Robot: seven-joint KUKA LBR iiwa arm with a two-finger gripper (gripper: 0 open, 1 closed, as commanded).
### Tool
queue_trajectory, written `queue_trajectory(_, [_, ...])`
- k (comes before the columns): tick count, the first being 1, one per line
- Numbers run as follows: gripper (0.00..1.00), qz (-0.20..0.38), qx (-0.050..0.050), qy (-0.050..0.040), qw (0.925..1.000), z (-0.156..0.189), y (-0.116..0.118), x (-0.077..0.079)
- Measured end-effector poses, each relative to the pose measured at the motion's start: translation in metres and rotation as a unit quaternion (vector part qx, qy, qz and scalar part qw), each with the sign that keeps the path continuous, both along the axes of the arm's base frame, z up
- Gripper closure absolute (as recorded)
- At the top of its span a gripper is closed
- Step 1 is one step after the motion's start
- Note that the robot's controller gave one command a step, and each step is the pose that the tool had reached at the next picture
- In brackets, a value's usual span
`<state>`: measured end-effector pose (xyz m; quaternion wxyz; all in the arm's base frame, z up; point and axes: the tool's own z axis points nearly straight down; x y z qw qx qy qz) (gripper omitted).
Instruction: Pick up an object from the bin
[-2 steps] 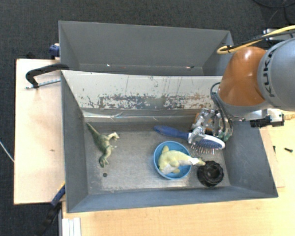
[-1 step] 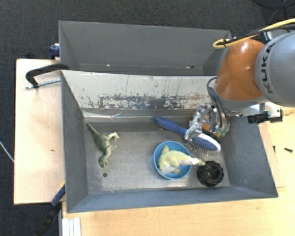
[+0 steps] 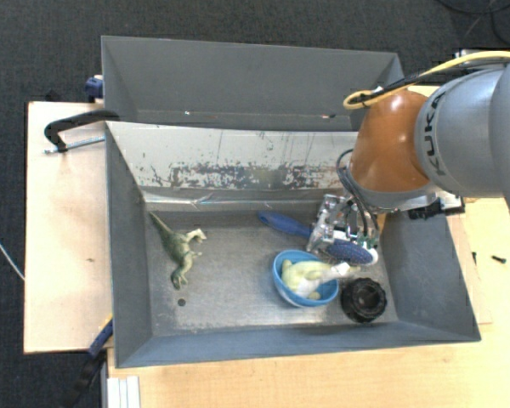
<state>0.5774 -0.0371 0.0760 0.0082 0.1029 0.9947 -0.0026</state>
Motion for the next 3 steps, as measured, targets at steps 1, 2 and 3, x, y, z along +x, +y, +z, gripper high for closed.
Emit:
queue_trajectory(1, [0.00,0.002,0.004,0.0057,1.0000,-0.003,0.004,-0.003])
queue_trajectory(2, [1.00,0.001,0.003,-0.0017,1.0000,-0.001,0.004,0.000])
queue_trajectory(3, [1.00,0.011,0.003,0.0009,0.9999,0.158,0.005,-0.008])
